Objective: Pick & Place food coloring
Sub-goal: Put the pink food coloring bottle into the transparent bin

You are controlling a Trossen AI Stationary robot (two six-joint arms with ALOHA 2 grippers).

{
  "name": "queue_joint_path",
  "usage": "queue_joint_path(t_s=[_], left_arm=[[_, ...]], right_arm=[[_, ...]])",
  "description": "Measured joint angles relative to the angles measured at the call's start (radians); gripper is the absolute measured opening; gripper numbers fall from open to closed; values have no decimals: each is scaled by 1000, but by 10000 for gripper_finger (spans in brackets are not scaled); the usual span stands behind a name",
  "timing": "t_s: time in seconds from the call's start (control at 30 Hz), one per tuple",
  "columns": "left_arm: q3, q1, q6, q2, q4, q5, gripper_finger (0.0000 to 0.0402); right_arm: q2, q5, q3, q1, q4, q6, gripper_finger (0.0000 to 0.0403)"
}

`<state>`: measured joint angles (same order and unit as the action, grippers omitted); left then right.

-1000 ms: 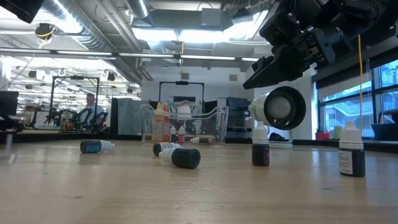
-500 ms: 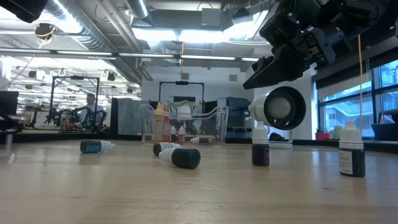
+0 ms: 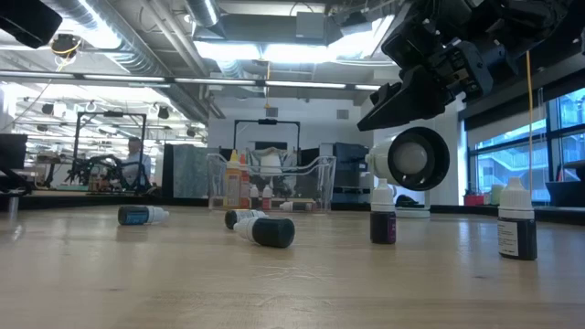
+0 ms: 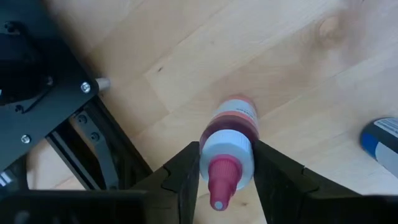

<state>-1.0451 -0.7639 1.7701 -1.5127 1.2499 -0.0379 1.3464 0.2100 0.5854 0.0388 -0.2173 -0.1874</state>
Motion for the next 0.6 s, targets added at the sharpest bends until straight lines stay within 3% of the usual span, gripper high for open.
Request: queue_joint_path(t_s=[0.33,0.6], left_arm=[[-23,11,-47,-5,-1,-16,120],[-28,128,-232,-5,1,-162,116]], right_arm=[[0,0,0,0,0,0,132],[0,0,0,0,-1,-29,132]])
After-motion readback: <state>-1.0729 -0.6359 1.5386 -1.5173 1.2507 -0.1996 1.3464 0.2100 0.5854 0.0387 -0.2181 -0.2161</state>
